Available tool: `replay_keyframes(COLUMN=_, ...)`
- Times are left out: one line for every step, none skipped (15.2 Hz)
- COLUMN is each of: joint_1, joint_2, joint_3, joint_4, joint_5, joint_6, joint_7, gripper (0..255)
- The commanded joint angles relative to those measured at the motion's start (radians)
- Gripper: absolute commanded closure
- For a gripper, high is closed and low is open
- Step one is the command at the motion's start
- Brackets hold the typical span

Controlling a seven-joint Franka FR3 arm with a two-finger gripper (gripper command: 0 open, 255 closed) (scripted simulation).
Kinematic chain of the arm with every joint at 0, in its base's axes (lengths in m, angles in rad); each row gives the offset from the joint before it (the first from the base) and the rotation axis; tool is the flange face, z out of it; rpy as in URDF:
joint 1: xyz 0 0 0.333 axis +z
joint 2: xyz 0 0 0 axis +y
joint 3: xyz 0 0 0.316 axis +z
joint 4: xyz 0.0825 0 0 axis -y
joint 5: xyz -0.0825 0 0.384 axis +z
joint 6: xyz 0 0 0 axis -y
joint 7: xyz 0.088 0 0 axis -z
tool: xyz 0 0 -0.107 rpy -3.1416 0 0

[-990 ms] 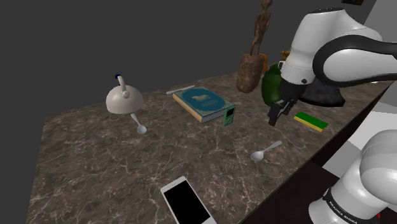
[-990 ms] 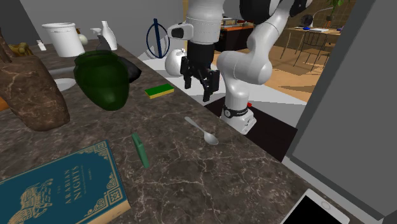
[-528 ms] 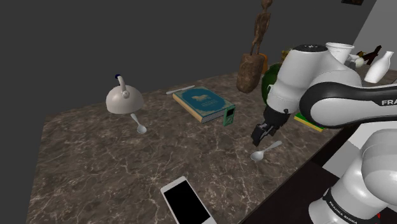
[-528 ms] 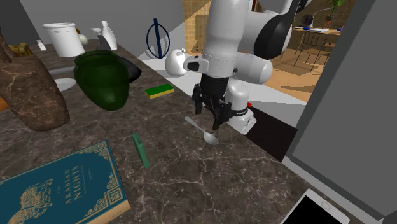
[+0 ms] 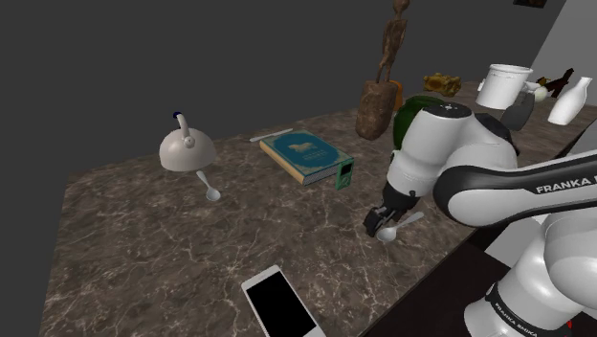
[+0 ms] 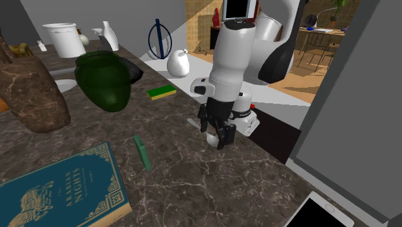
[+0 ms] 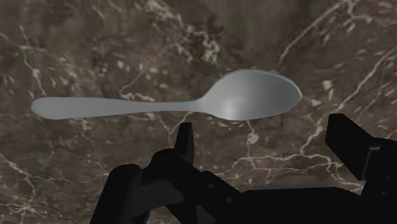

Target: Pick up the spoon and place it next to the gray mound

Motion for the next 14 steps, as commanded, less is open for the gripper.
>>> replay_keyframes(joint_1=-0.008, joint_2=0.037, joint_3=0.007, joint_4=-0.012, joint_5=0.0, joint_6=0.05, joint_7=-0.001, gripper=0)
replay_keyframes(joint_1=-0.01, joint_2=0.047, joint_3=0.01, joint_4=-0.015, joint_5=0.0, joint_6=0.063, joint_7=0.0, gripper=0)
replay_keyframes(joint_1=-0.01, joint_2=0.047, joint_3=0.01, joint_4=-0.015, joint_5=0.001, joint_6=0.063, joint_7=0.0, gripper=0)
replay_keyframes(joint_1=-0.01, joint_2=0.047, joint_3=0.01, joint_4=-0.015, joint_5=0.0, joint_6=0.063, joint_7=0.0, gripper=0)
replay_keyframes(joint_1=-0.01, joint_2=0.047, joint_3=0.01, joint_4=-0.015, joint_5=0.0, joint_6=0.063, joint_7=0.0, gripper=0)
replay_keyframes(joint_1=-0.01, joint_2=0.047, joint_3=0.01, joint_4=-0.015, joint_5=0.0, joint_6=0.063, joint_7=0.0, gripper=0)
replay_keyframes(joint_1=-0.01, joint_2=0.047, joint_3=0.01, joint_4=-0.015, joint_5=0.0, joint_6=0.063, joint_7=0.0, gripper=0)
replay_keyframes(joint_1=-0.01, joint_2=0.047, joint_3=0.01, joint_4=-0.015, joint_5=0.0, joint_6=0.063, joint_7=0.0, gripper=0)
replay_keyframes(joint_1=-0.01, joint_2=0.047, joint_3=0.01, joint_4=-0.015, joint_5=0.0, joint_6=0.062, joint_7=0.0, gripper=0)
replay_keyframes(joint_1=-0.01, joint_2=0.047, joint_3=0.01, joint_4=-0.015, joint_5=0.0, joint_6=0.062, joint_7=0.0, gripper=0)
replay_keyframes(joint_1=-0.01, joint_2=0.047, joint_3=0.01, joint_4=-0.015, joint_5=0.0, joint_6=0.062, joint_7=0.0, gripper=255)
replay_keyframes(joint_1=-0.01, joint_2=0.047, joint_3=0.01, joint_4=-0.015, joint_5=0.0, joint_6=0.062, joint_7=0.0, gripper=255)
replay_keyframes(joint_1=-0.01, joint_2=0.047, joint_3=0.01, joint_4=-0.015, joint_5=0.0, joint_6=0.062, joint_7=0.0, gripper=255)
replay_keyframes(joint_1=-0.01, joint_2=0.047, joint_3=0.01, joint_4=-0.015, joint_5=0.001, joint_6=0.062, joint_7=0.0, gripper=255)
